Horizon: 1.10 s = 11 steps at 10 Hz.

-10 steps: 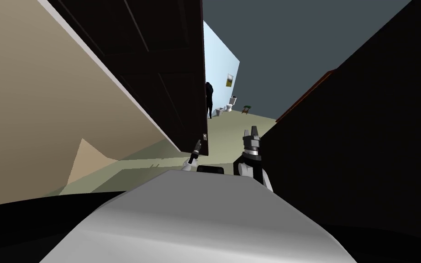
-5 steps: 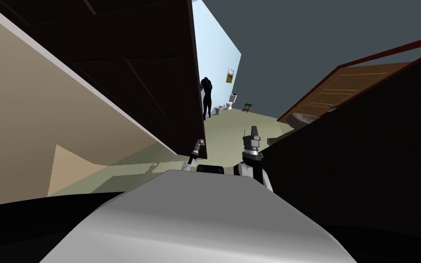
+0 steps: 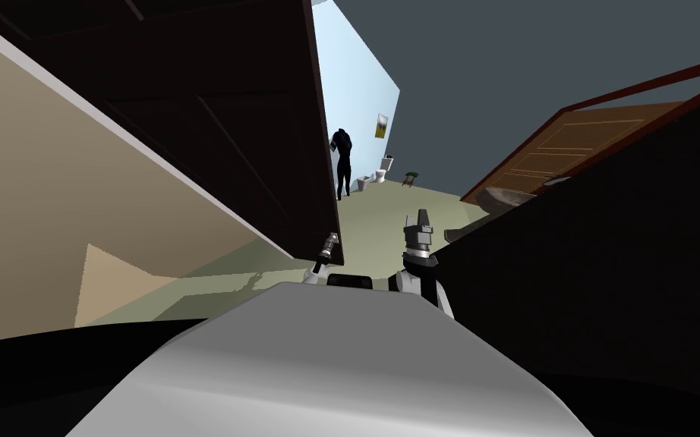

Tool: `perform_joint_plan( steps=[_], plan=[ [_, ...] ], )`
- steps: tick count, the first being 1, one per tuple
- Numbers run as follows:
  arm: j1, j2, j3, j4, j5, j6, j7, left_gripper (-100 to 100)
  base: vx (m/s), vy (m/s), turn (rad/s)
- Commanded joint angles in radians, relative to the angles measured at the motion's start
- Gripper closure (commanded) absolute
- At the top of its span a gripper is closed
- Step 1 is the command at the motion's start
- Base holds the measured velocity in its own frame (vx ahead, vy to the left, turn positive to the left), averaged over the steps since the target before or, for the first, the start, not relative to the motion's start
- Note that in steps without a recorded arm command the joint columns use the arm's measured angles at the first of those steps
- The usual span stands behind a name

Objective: Push the door open

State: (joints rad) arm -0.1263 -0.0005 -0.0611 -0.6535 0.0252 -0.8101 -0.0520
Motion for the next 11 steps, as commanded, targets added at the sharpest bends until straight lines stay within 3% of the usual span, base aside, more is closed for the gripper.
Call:
perform_joint_plan(
  steps=[1,3,4,6,8,9,10,11],
  plan=[
    [0.000,0.000,0.000,-0.001,0.000,-0.001,0.000,100,-0.010,0.004,-0.001],
    [0.000,0.000,0.000,-0.001,0.000,-0.001,0.000,100,0.000,0.000,0.000],
    [0.004,0.021,0.014,-0.006,0.008,0.006,-0.009,100,0.112,-0.024,0.051],
    [0.004,0.021,0.014,-0.006,0.008,0.006,-0.009,100,0.114,-0.031,0.029],
    [0.010,0.034,0.040,-0.020,0.024,0.014,-0.023,100,0.222,-0.045,0.109],
    [0.005,0.036,0.004,0.003,0.050,0.008,-0.036,-100,0.029,0.002,0.059],
    [0.005,0.036,0.004,0.003,0.050,0.008,-0.036,-100,-0.158,0.045,0.001],
    [0.006,0.036,-0.010,-0.003,0.067,0.010,-0.047,-100,-0.201,0.083,0.016]
  ],
)
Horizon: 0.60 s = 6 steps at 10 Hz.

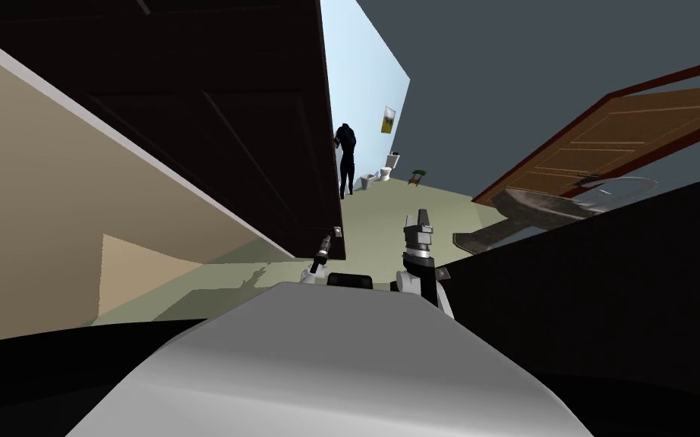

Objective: Push the door open

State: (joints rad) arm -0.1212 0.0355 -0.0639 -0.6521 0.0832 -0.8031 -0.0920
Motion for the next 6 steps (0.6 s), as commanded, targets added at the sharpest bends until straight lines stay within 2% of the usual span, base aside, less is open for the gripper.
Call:
perform_joint_plan(
  steps=[1,4,6],
  plan=[
    [0.003,-0.004,-0.023,-0.010,0.027,0.006,-0.018,-100,-0.202,0.086,0.023],
    [0.009,-0.037,-0.068,-0.028,0.081,0.014,-0.053,-100,-0.201,0.039,0.030],
    [0.012,-0.072,-0.094,-0.038,0.112,0.018,-0.072,-100,-0.188,-0.037,0.031]
  ],
)
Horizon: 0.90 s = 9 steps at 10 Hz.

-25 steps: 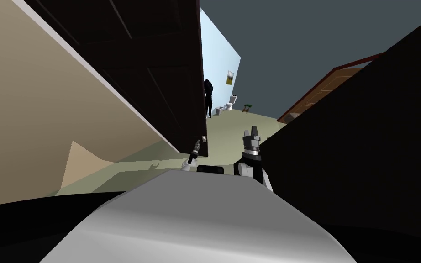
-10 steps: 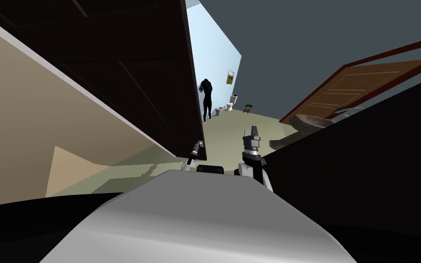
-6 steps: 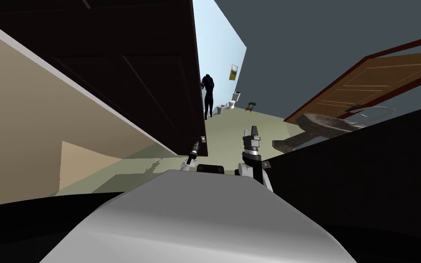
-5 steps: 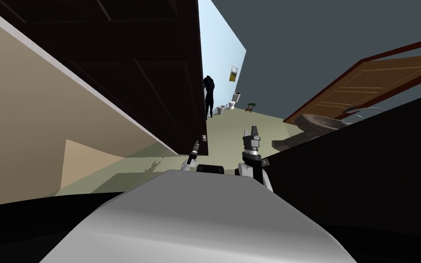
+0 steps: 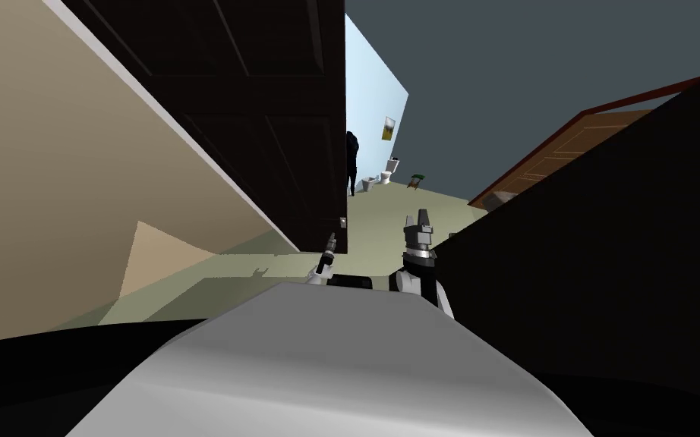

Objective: Push the door open

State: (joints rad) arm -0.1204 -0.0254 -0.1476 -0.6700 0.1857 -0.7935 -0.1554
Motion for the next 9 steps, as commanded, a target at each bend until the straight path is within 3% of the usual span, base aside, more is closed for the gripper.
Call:
perform_joint_plan(
  steps=[1,2,5,7,9],
  plan=[
    [0.000,0.000,0.000,0.000,0.000,0.000,0.000,-100,-0.093,-0.036,0.009],
    [-0.003,0.027,0.002,0.004,0.004,-0.003,-0.003,-100,0.124,0.026,-0.030],
    [-0.005,0.048,0.007,0.007,0.006,-0.006,-0.003,-100,0.233,0.001,-0.026],
    [-0.008,0.051,0.011,0.010,0.008,-0.008,-0.004,-100,0.243,-0.070,-0.027],
    [-0.010,0.037,0.016,0.012,0.010,-0.011,-0.004,-100,0.211,-0.038,-0.026]
  ],
)
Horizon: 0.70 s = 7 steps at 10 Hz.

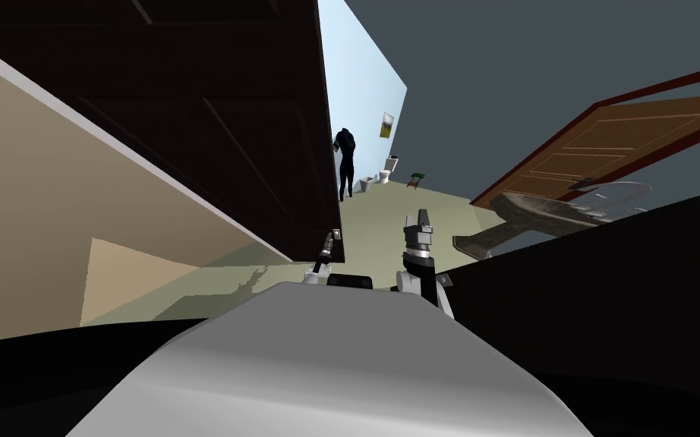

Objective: Push the door open

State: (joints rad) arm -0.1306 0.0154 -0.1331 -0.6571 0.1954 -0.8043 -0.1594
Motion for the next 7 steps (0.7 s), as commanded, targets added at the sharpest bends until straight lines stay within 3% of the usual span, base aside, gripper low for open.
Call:
perform_joint_plan(
  steps=[1,2,3,4,7],
  plan=[
    [-0.001,-0.016,0.003,0.001,0.002,-0.001,0.000,-100,0.231,-0.046,-0.029],
    [-0.002,-0.032,0.005,0.002,0.003,-0.002,-0.001,-100,0.200,-0.051,-0.020],
    [-0.007,-0.025,0.006,0.007,0.003,-0.003,-0.002,-100,0.071,-0.018,0.021],
    [-0.007,-0.025,0.006,0.007,0.003,-0.003,-0.002,100,-0.015,0.001,-0.016],
    [-0.007,-0.025,0.006,0.007,0.003,-0.003,-0.002,100,-0.018,0.005,-0.006]
  ],
)
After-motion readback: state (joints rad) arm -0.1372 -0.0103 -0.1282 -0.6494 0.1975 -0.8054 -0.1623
